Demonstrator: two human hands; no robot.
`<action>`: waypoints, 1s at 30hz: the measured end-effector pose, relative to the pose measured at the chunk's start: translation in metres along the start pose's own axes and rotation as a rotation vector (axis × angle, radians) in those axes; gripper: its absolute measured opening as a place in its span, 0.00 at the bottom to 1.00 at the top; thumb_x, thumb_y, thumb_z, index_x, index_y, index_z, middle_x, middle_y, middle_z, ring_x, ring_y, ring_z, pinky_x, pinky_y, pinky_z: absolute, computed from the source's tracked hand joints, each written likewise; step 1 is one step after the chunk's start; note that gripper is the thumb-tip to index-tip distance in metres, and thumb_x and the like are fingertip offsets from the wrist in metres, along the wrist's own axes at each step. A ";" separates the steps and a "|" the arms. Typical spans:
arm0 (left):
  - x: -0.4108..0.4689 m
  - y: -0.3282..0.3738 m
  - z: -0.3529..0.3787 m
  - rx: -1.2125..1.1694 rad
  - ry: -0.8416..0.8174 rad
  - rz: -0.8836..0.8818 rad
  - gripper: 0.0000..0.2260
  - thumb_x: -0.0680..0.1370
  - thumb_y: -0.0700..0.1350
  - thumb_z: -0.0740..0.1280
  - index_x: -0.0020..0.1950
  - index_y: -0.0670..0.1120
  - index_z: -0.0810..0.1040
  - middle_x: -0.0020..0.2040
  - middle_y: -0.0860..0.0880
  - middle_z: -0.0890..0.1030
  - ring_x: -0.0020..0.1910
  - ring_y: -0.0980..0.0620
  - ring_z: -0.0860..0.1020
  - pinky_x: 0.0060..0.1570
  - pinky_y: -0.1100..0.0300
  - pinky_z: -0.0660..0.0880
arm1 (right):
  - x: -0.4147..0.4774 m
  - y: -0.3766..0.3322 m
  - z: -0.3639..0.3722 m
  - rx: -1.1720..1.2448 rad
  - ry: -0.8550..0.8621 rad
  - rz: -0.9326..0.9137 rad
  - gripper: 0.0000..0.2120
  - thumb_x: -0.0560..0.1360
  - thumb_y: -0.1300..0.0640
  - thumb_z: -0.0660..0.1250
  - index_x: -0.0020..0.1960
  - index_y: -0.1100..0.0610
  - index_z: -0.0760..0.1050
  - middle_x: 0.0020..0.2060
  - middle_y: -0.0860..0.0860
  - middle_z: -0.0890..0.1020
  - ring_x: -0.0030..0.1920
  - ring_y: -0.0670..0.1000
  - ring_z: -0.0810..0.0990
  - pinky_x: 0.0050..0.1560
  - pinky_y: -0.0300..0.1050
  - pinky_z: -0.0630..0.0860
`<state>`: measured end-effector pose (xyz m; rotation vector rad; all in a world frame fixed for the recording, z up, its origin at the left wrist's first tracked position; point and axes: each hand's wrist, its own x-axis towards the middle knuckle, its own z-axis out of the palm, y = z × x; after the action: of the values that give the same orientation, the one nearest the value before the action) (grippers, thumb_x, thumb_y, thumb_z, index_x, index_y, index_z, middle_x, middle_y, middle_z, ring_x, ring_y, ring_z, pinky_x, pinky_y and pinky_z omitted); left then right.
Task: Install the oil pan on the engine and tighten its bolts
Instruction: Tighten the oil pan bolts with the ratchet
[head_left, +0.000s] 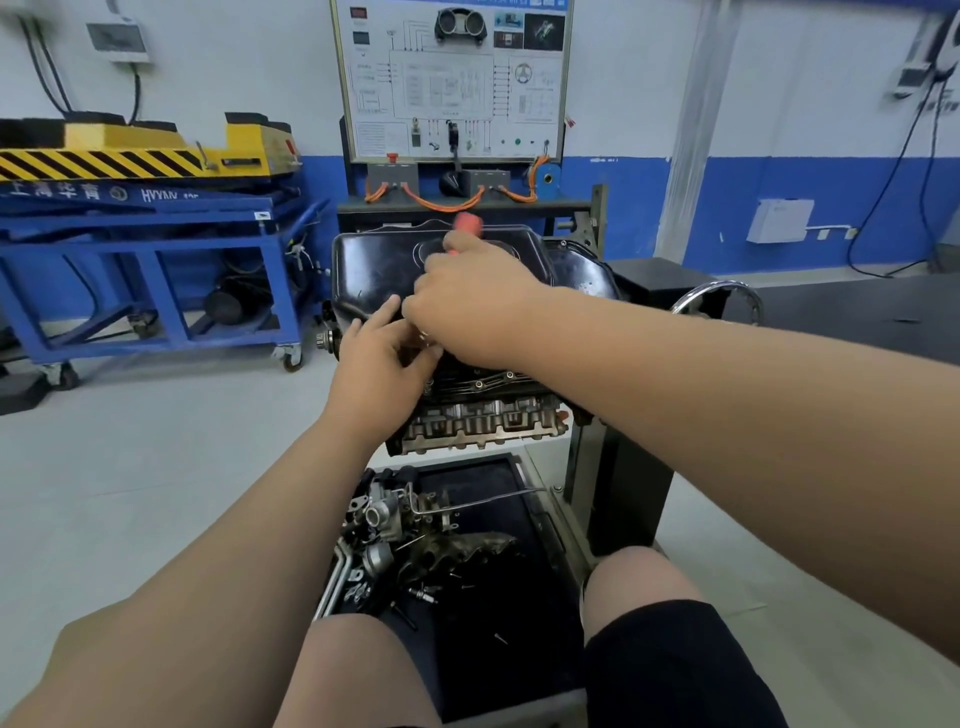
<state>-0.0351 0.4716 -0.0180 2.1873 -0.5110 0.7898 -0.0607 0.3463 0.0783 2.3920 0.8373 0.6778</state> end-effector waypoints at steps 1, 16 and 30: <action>0.000 0.002 0.000 -0.031 0.012 -0.008 0.02 0.74 0.40 0.68 0.42 0.46 0.78 0.46 0.54 0.79 0.64 0.40 0.72 0.63 0.39 0.66 | 0.000 -0.003 0.002 -0.013 0.014 0.028 0.13 0.78 0.53 0.58 0.35 0.51 0.66 0.36 0.47 0.75 0.41 0.52 0.72 0.54 0.50 0.62; 0.004 0.000 0.009 -0.064 0.071 -0.082 0.09 0.72 0.33 0.61 0.38 0.40 0.80 0.45 0.52 0.78 0.66 0.40 0.71 0.62 0.46 0.70 | -0.006 -0.015 0.012 0.198 0.021 0.259 0.21 0.77 0.43 0.55 0.30 0.51 0.57 0.28 0.48 0.63 0.32 0.51 0.66 0.37 0.45 0.61; 0.001 -0.004 0.005 -0.025 0.099 -0.102 0.03 0.72 0.38 0.71 0.42 0.45 0.83 0.47 0.62 0.72 0.70 0.58 0.65 0.63 0.60 0.64 | -0.007 -0.010 0.014 0.179 0.019 0.197 0.17 0.77 0.46 0.59 0.33 0.53 0.63 0.31 0.46 0.68 0.40 0.53 0.72 0.44 0.48 0.64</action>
<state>-0.0297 0.4701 -0.0222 2.1215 -0.3551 0.8268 -0.0614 0.3444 0.0599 2.6585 0.7015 0.7296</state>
